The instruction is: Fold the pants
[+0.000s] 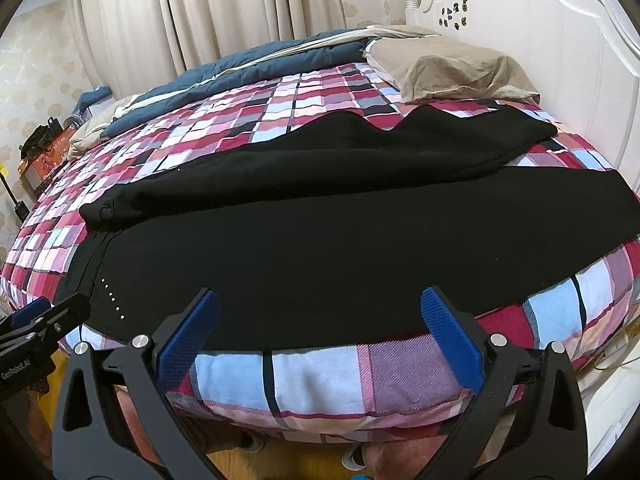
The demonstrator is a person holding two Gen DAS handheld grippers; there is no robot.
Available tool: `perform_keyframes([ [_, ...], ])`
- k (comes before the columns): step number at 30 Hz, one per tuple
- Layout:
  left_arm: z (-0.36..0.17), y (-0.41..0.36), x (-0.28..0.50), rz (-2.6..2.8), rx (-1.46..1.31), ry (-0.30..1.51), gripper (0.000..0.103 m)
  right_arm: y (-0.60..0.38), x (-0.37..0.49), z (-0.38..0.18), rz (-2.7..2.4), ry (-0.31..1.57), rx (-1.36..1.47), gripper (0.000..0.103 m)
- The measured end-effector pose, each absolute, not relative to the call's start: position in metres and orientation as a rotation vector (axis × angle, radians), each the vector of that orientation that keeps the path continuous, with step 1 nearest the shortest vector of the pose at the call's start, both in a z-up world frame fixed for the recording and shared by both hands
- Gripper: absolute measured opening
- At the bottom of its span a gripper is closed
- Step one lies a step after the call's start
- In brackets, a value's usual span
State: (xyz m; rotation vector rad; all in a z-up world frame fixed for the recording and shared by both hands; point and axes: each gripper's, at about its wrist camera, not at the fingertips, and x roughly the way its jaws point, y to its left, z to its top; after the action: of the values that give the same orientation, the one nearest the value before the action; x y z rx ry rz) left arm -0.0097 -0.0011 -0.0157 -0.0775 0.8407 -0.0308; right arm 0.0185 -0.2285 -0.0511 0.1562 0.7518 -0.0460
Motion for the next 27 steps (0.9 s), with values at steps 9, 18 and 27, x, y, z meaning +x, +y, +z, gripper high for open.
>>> perform_keyframes([
  [9,-0.0151,-0.001,-0.0095,-0.029,-0.078,0.841,0.098,-0.2278,0.0172,-0.0516,-0.048,0.753,0.154,0.101],
  [18,-0.0141,0.0005,-0.0107,-0.029,-0.077,0.84,0.098,-0.2278,0.0172,-0.0517,-0.047,0.757,0.157,0.101],
  [27,-0.0129,0.0006,-0.013,-0.03,-0.078,0.842,0.098,-0.2227,0.0091,-0.0547,-0.042,0.765,0.15,0.101],
])
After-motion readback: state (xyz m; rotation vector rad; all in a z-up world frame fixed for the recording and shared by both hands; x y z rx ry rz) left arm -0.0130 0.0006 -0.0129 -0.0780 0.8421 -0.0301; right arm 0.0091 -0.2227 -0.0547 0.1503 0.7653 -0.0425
